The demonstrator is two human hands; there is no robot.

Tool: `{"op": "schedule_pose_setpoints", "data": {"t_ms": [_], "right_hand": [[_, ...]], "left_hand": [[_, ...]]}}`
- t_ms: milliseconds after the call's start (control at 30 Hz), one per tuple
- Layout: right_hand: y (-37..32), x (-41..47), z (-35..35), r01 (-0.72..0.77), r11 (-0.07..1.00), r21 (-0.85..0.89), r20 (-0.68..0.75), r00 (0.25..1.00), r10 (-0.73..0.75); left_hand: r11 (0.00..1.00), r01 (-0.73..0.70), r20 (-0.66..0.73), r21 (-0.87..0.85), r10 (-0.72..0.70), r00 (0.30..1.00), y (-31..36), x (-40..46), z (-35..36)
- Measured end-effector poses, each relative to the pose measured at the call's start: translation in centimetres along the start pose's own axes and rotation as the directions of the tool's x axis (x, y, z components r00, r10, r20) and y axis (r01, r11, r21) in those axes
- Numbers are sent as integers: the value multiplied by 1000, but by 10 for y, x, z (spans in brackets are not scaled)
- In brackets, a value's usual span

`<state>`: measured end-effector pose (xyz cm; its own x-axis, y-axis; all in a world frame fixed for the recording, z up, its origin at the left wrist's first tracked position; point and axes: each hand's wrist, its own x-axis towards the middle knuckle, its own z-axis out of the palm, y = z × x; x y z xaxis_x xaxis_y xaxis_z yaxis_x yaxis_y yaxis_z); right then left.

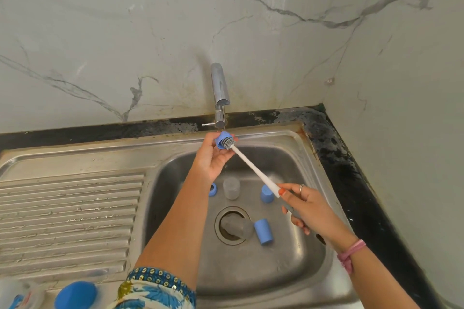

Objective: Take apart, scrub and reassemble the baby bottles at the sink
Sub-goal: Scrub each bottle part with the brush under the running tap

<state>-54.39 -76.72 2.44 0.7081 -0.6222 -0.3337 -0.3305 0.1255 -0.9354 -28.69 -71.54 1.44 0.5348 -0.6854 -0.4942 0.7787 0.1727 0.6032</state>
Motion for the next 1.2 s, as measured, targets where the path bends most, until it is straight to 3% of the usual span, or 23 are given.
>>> {"op": "schedule_pose_setpoints", "data": {"t_ms": [133,233,333,400,467,700,867,1033,1200], "right_hand": [[0,0,4,62,983,-172,-35,997,-69],[-1,0,4,51,993,-109,-23,998,-54],[0,-1,2,11,998,54,14,1000,-12],[1,0,1,10,999,41,5,1000,-10],[2,1,1,24,999,-35,-6,1000,-24],[1,2,7,53,989,-141,-21,998,-56],[7,-7,-7,154,860,-487,-48,978,-202],[15,-8,-17,129,887,-444,-110,974,-196],[20,-4,-15,73,871,-486,-162,972,-172]], "left_hand": [[979,102,-26,179,-99,995,3,0,1],[939,93,-159,332,-42,986,2,0,6],[979,37,-78,201,-22,997,3,1,3],[990,57,5,133,-58,998,5,0,0],[978,100,37,186,-108,993,4,-1,0],[985,13,-154,169,13,988,3,0,12],[986,-160,-313,38,164,935,10,4,3],[957,-84,-70,277,107,992,1,-1,3],[741,-256,-27,621,346,938,-14,1,5]]}}
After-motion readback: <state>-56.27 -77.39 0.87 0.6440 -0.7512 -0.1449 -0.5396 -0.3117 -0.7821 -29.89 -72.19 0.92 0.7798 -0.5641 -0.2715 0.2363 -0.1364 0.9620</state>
